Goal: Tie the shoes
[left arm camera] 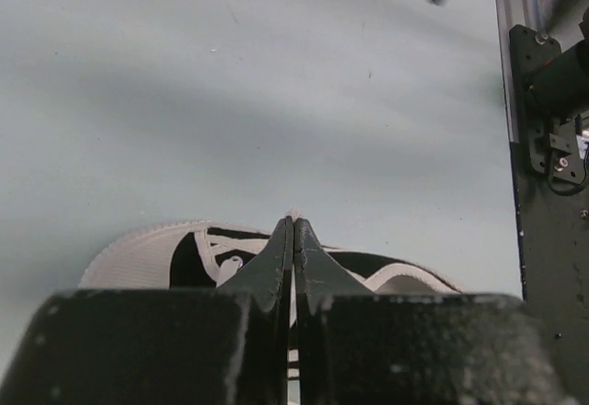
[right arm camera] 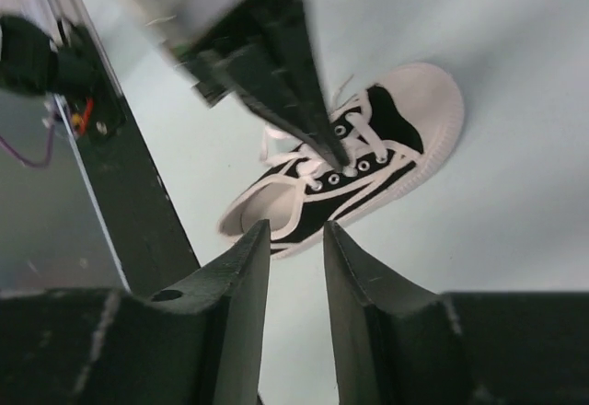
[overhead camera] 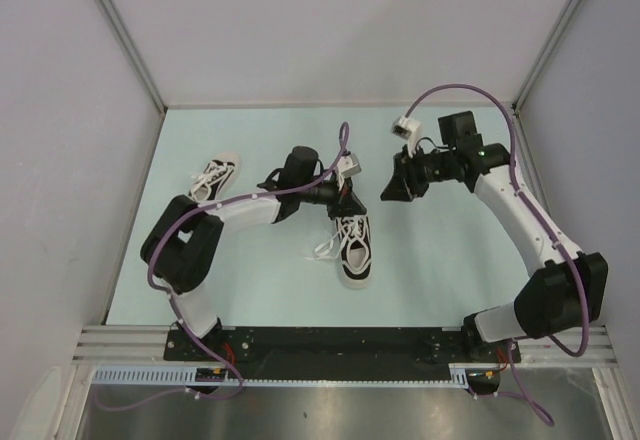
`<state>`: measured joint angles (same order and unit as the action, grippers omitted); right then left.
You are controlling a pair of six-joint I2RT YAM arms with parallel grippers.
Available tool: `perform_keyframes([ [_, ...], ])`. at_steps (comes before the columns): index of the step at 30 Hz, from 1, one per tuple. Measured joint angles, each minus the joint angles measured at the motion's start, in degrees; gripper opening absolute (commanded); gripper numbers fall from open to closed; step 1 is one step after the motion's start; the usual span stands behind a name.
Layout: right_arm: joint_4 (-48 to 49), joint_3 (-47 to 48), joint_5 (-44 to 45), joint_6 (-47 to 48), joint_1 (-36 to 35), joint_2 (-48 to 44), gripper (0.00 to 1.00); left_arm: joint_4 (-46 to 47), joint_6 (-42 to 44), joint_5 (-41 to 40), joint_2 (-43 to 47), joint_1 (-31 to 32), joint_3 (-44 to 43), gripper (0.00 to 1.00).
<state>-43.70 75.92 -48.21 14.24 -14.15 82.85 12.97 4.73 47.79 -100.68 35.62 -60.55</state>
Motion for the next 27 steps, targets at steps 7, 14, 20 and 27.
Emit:
perform_keyframes([
  [7,-1.44,-1.64,6.54,14.88,-13.11,-8.98,0.42,1.86,-4.46,0.59,-2.86,-0.31,-1.01,0.0],
  [14,4.85,-6.47,18.95,27.98,-29.62,-11.41,0.33,1.88,-5.99,2.16,-4.68,-0.79,-3.02,0.0],
  [20,10.25,-7.85,28.39,34.97,-38.1,-6.71,0.36,1.38,-6.34,3.28,-5.95,-0.79,-4.2,0.0],
  [27,15.56,-9.05,27.19,28.72,-27.96,-5.95,0.41,1.16,-6.54,3.89,-6.05,-1.03,-4.2,0.01],
])
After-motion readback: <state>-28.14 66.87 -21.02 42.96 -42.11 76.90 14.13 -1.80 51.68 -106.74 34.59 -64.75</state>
